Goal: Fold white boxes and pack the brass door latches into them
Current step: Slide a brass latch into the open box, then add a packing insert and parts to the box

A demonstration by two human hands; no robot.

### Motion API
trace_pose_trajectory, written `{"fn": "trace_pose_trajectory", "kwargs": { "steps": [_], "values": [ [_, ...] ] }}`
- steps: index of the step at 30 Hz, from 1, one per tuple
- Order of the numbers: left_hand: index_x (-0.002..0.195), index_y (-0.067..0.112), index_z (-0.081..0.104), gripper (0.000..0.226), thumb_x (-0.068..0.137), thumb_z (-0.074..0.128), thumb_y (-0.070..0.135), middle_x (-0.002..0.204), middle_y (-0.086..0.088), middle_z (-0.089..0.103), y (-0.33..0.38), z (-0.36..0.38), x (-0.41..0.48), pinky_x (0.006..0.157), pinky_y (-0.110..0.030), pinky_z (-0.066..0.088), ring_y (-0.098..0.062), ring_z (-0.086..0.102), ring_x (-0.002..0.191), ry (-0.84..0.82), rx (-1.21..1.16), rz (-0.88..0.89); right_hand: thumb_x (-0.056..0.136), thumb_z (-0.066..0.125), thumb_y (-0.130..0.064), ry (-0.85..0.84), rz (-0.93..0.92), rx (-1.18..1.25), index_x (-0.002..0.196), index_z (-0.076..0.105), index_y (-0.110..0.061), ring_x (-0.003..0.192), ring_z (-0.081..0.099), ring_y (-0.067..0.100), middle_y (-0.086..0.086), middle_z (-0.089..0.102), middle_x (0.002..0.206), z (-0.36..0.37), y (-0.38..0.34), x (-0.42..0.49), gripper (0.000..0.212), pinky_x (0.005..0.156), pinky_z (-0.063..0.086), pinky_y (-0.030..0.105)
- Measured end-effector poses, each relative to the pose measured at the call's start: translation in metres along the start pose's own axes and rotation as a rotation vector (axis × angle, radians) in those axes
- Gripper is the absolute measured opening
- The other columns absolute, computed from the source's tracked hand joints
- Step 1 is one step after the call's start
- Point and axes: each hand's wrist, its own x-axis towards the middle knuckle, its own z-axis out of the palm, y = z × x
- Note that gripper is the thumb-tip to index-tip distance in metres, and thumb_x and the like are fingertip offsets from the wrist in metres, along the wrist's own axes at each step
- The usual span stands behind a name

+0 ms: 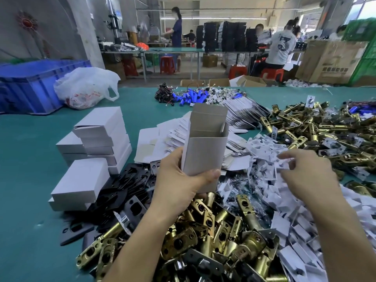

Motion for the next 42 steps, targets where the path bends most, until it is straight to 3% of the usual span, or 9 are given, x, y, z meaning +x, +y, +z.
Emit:
{"fn": "trace_pose_trajectory", "kwargs": {
  "steps": [2, 7, 12, 17, 21, 27, 30, 37, 42],
  "values": [
    [0.104, 0.019, 0.071, 0.041, 0.07, 0.091, 0.01, 0.089, -0.002, 0.076, -0.001, 0.0, 0.0, 0.053, -0.035, 0.06, -0.024, 0.075, 0.074, 0.009, -0.01, -0.012, 0.088, 0.062, -0.004, 0.081, -0.072, 0.059, 0.125, 0.065, -0.028, 0.071, 0.055, 0.021, 0.003, 0.064, 0.099, -0.008, -0.007, -0.004, 0.044, 0.059, 0.042, 0.029],
    [0.101, 0.026, 0.072, 0.039, 0.07, 0.092, 0.014, 0.091, -0.001, 0.076, -0.003, -0.001, 0.001, 0.053, -0.032, 0.058, -0.026, 0.076, 0.077, -0.003, -0.053, -0.048, 0.089, 0.07, -0.011, 0.067, -0.108, 0.129, 0.125, 0.065, -0.028, 0.07, 0.06, 0.02, -0.002, 0.065, 0.102, -0.02, -0.015, -0.013, 0.04, 0.076, 0.055, 0.047],
    [0.105, 0.025, 0.071, 0.042, 0.07, 0.092, 0.013, 0.09, 0.0, 0.076, -0.003, 0.0, 0.001, 0.052, -0.032, 0.058, -0.025, 0.076, 0.073, -0.028, -0.026, -0.061, 0.086, 0.072, -0.009, 0.093, -0.228, 0.334, 0.101, 0.075, -0.021, 0.07, 0.063, 0.013, -0.005, 0.065, 0.079, -0.027, -0.025, -0.019, 0.019, 0.062, 0.052, 0.027],
    [0.107, 0.023, 0.069, 0.043, 0.072, 0.091, 0.01, 0.089, 0.0, 0.074, -0.002, 0.001, 0.0, 0.05, -0.033, 0.057, -0.025, 0.073, 0.064, -0.056, 0.006, -0.045, 0.082, 0.073, -0.011, 0.295, -0.434, 0.679, 0.102, 0.068, -0.034, 0.062, 0.067, 0.016, -0.006, 0.065, 0.073, -0.037, -0.056, -0.043, 0.031, 0.058, 0.056, 0.029],
    [0.109, 0.019, 0.069, 0.043, 0.073, 0.091, 0.01, 0.092, -0.003, 0.073, -0.003, 0.001, 0.0, 0.051, -0.031, 0.056, -0.023, 0.073, 0.067, -0.067, 0.02, -0.035, 0.078, 0.073, -0.016, 0.323, -0.52, 0.857, 0.092, 0.065, -0.034, 0.06, 0.067, 0.016, -0.005, 0.067, 0.073, -0.036, -0.084, -0.049, 0.024, 0.054, 0.058, 0.038],
    [0.104, 0.016, 0.07, 0.042, 0.067, 0.088, 0.015, 0.088, -0.01, 0.073, -0.005, 0.003, 0.001, 0.05, -0.035, 0.056, -0.026, 0.068, 0.061, -0.073, 0.015, -0.004, 0.077, 0.074, -0.012, 0.422, -0.5, 0.681, 0.078, 0.065, -0.018, 0.059, 0.062, 0.007, -0.013, 0.063, 0.065, -0.016, -0.107, -0.032, 0.01, 0.062, 0.054, 0.034],
    [0.103, 0.017, 0.07, 0.04, 0.068, 0.088, 0.013, 0.088, -0.011, 0.073, -0.007, 0.003, 0.001, 0.049, -0.035, 0.055, -0.026, 0.068, 0.059, -0.059, 0.015, 0.003, 0.077, 0.074, -0.014, 0.42, -0.522, 0.611, 0.075, 0.067, -0.018, 0.056, 0.059, 0.004, -0.014, 0.062, 0.063, -0.014, -0.106, -0.027, 0.008, 0.058, 0.05, 0.022],
    [0.1, 0.025, 0.068, 0.037, 0.067, 0.087, 0.024, 0.086, -0.007, 0.073, -0.009, 0.004, 0.001, 0.047, -0.027, 0.052, -0.019, 0.068, 0.058, 0.023, 0.053, 0.049, 0.076, 0.068, -0.005, 0.237, -0.621, 0.472, 0.102, 0.077, -0.029, 0.055, 0.054, 0.004, -0.01, 0.058, 0.055, -0.024, -0.111, -0.024, 0.037, 0.061, 0.036, 0.005],
    [0.094, 0.031, 0.067, 0.032, 0.068, 0.085, 0.025, 0.085, -0.001, 0.073, -0.01, 0.004, 0.001, 0.05, -0.031, 0.055, -0.024, 0.071, 0.065, 0.059, 0.071, 0.075, 0.074, 0.067, -0.006, 0.199, -0.574, 0.502, 0.098, 0.062, -0.026, 0.064, 0.058, 0.021, -0.005, 0.056, 0.054, -0.02, -0.116, -0.032, 0.032, 0.068, 0.051, 0.036]
  ]
}}
